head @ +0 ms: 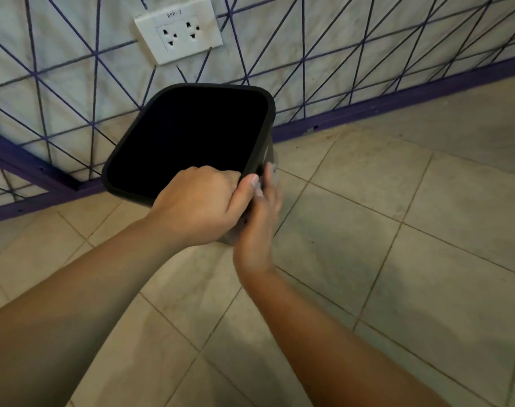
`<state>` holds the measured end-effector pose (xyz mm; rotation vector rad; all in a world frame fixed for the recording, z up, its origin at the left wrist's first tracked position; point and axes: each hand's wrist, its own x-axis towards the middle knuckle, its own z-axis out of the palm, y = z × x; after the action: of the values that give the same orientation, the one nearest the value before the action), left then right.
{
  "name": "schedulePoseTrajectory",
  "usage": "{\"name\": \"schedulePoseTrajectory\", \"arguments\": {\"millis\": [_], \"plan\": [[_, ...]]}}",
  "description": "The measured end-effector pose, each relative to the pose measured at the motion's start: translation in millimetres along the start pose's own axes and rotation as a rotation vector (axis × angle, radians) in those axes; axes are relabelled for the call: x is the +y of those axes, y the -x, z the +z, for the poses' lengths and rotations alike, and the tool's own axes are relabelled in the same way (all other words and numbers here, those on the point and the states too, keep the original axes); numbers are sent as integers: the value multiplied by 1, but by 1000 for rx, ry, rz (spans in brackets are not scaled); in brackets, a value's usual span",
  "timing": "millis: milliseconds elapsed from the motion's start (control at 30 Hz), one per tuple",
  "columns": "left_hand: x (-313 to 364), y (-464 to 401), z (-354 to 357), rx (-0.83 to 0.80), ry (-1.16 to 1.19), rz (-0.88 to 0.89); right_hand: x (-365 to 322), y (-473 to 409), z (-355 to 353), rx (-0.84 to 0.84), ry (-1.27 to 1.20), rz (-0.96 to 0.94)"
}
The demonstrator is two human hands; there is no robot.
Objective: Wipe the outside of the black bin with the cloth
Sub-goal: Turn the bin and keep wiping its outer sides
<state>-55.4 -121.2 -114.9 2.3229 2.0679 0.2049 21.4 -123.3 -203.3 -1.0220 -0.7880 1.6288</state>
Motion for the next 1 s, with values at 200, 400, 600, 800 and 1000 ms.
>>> {"name": "schedulePoseTrajectory", "arguments": {"millis": [200, 400, 600, 800, 1000], "plan": [[-5, -10, 0, -28, 98, -13, -1, -18, 12, 190, 38, 2], [-6, -12, -2, -50, 203, -40, 3, -6, 13, 129, 84, -47], [-5, -12, -3, -14, 183, -101, -3, -18, 13, 152, 35, 7], [-5, -15, -2, 25, 175, -105, 4, -33, 16, 318, 79, 51], [-10, -17, -2, -20, 229, -83, 6, 2, 16, 148, 259, -153]]}}
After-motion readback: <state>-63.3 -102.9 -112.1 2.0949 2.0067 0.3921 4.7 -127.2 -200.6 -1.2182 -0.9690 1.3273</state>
